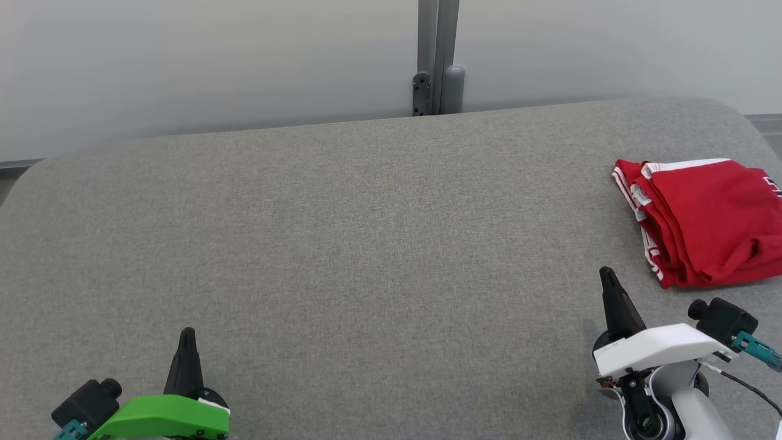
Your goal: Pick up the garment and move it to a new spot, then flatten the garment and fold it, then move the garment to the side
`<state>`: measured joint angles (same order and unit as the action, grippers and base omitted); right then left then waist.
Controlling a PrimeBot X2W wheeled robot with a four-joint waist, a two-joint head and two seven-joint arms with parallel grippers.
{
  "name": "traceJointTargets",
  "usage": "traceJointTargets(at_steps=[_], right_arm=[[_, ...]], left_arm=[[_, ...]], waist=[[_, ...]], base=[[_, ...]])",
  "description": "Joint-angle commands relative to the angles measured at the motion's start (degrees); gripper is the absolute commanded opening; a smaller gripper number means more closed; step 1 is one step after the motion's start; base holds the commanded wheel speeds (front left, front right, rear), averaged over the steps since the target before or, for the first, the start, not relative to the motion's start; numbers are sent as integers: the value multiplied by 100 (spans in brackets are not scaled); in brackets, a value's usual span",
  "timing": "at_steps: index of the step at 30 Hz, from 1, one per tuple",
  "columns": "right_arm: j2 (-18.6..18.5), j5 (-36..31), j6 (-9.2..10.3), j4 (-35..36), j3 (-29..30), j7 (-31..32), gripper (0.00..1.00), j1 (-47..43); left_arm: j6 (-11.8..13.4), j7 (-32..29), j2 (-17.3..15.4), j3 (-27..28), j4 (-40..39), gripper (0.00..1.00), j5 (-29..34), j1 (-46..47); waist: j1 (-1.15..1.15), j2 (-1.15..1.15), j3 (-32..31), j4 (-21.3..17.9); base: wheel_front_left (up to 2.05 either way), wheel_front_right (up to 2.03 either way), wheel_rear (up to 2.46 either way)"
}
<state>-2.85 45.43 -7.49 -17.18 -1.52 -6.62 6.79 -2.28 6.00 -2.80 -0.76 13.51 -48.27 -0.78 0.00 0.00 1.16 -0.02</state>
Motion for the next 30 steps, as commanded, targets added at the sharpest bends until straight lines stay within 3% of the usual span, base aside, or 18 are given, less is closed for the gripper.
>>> traceJointTargets(at_steps=[1,30], right_arm=[[-38,200,-1,108,45,52,0,31],[-49,2082,-1,207,340,561,0,-12]], left_arm=[[-43,-47,-14,51,-50,0,-212,172],[-249,-552,-15,343,-10,0,-1948,413]], waist=[[0,0,-2,0],[0,0,-33,1]], base=[[0,0,0],[0,0,0]])
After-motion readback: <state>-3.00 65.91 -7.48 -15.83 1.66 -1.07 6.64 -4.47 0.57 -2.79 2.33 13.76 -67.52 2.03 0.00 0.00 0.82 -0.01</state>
